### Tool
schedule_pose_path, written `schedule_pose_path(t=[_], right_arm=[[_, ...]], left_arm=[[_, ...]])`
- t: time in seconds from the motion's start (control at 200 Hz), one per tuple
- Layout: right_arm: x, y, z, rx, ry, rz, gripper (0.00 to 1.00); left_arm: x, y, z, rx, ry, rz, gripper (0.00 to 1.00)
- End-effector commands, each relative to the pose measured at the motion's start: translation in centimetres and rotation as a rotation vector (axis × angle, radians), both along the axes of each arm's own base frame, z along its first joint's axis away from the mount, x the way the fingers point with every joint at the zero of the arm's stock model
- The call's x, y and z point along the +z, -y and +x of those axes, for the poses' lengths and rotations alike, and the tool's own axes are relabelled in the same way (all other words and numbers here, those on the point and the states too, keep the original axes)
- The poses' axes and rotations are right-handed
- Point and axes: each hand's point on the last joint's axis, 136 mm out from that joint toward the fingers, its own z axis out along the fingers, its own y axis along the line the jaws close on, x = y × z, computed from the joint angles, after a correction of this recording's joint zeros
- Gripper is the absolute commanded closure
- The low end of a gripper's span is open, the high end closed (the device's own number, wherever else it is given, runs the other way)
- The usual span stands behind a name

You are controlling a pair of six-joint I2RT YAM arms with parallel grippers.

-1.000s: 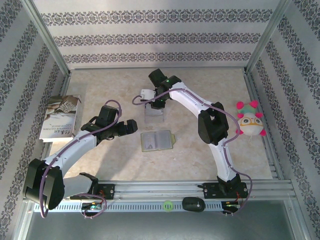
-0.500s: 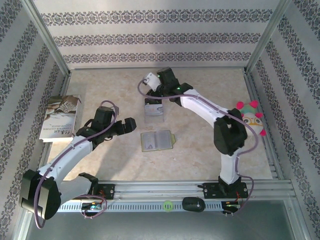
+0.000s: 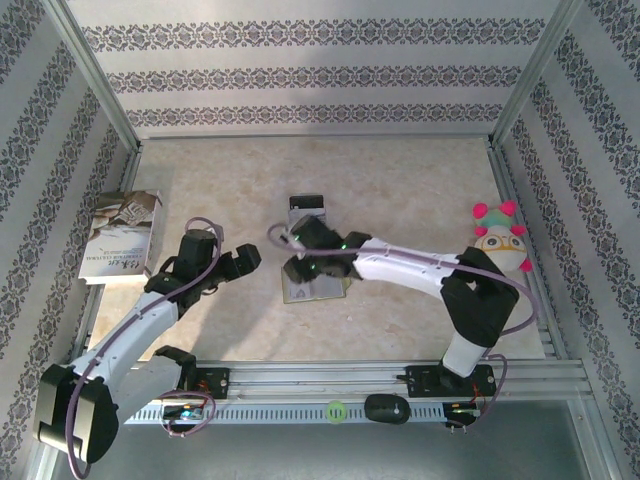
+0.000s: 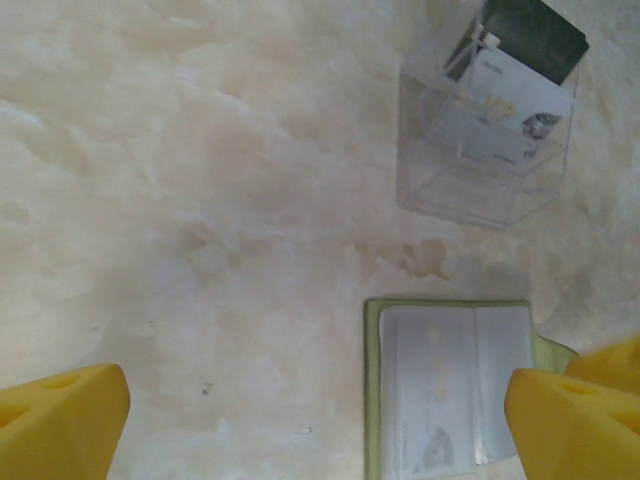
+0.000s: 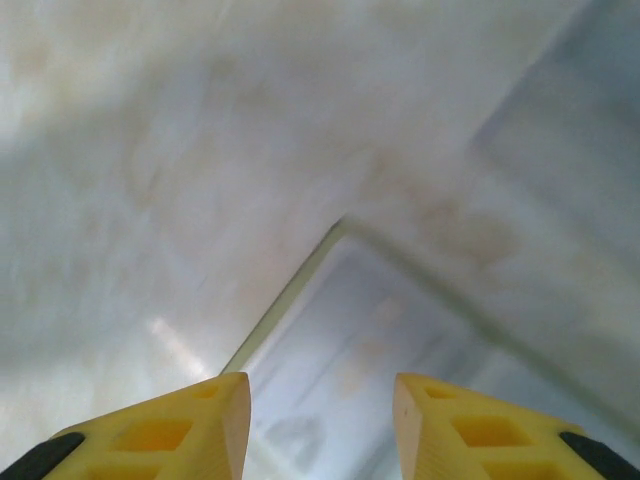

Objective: Take the credit cards out of the card holder

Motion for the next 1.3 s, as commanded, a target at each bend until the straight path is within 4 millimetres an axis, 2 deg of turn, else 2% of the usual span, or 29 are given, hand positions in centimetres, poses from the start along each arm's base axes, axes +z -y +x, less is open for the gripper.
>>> schedule_pose_path(t=[0.0, 0.1, 0.25, 0.59, 0.749, 0.969, 1.059, 1.149, 1.299], right_arm=[[-2.3, 0.9, -1.9, 0.019, 0.008, -0.144, 0.57], [-3.0, 0.2, -2.3, 0.061, 0.044, -0.211, 0.57], [-5.0, 0.4, -2.1, 0.074, 0.039, -0.276, 0.56], [-5.6, -0.9, -1.8, 0.098, 0.055, -0.280, 0.55], [-6.6, -0.6, -1.8, 0.104, 0.058, -0.332, 0.55], [-8.8, 0.0, -2.8, 0.120, 0.018, -0.382, 0.56], [-9.0, 0.0, -2.9, 0.111, 0.013, -0.378, 0.62], [-8.6, -0.3, -2.7, 0.105, 0.023, -0.352, 0.75], [-7.6, -0.7, -2.0, 0.084, 0.040, -0.297, 0.95]], left_arm=[[-1.1, -1.1, -0.7, 0.062, -0.032, -0.011, 0.05], [-1.6, -1.0, -1.1, 0.060, -0.045, -0.024, 0.06], [-1.8, -0.7, -1.5, 0.048, -0.056, -0.035, 0.06], [-1.9, -0.8, -1.6, 0.046, -0.055, -0.034, 0.05], [-2.1, -0.8, -1.6, 0.041, -0.059, -0.031, 0.05], [-2.1, -0.7, -1.6, 0.037, -0.056, -0.029, 0.05], [-2.1, -0.6, -1.6, 0.029, -0.059, -0.034, 0.05], [-2.1, -0.4, -1.6, 0.016, -0.055, -0.041, 0.06], [-1.9, 0.5, -1.6, -0.029, -0.045, -0.068, 0.15]])
